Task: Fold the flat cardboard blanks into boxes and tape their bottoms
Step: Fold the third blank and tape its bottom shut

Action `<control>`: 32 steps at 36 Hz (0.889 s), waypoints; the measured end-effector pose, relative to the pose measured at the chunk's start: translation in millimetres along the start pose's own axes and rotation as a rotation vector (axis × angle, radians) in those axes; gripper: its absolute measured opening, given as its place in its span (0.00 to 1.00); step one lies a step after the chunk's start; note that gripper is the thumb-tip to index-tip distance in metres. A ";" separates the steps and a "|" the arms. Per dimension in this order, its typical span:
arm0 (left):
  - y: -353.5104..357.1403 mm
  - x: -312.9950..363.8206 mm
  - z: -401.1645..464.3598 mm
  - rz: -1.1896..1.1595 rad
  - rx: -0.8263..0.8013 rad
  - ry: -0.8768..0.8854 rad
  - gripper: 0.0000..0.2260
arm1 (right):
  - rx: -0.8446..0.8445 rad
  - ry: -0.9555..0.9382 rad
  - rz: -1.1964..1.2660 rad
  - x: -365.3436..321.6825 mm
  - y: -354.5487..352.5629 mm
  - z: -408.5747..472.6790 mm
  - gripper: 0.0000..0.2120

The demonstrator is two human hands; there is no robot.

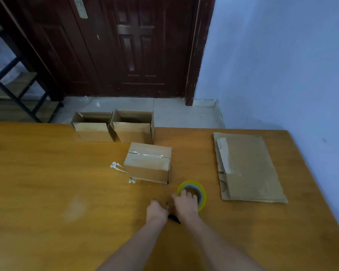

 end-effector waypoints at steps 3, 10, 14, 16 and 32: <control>-1.2 1.2 1.5 0.025 -0.011 0.000 0.17 | 0.036 0.030 -0.010 -4.5 2.0 -3.5 0.15; -4.1 3.9 6.0 0.099 -0.063 0.015 0.17 | 0.041 0.054 0.045 -7.9 9.3 -0.8 0.15; -3.0 6.8 8.2 0.212 -0.017 0.098 0.13 | -0.037 0.069 0.073 -0.9 6.4 8.7 0.15; -2.2 9.2 8.7 0.251 0.004 0.127 0.10 | -0.068 0.072 0.074 -2.0 2.0 11.0 0.14; -9.9 24.9 6.6 0.290 0.018 0.104 0.09 | -0.045 0.176 -0.001 -9.7 7.6 18.2 0.15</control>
Point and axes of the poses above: each hand's wrist, its own z-axis towards the middle knuckle, its own y-axis out of the palm, x = y × z, the point moved 3 cm from there along z, towards the middle knuckle, and after that the axes turned 4 degrees about -y, right-handed, at the moved point
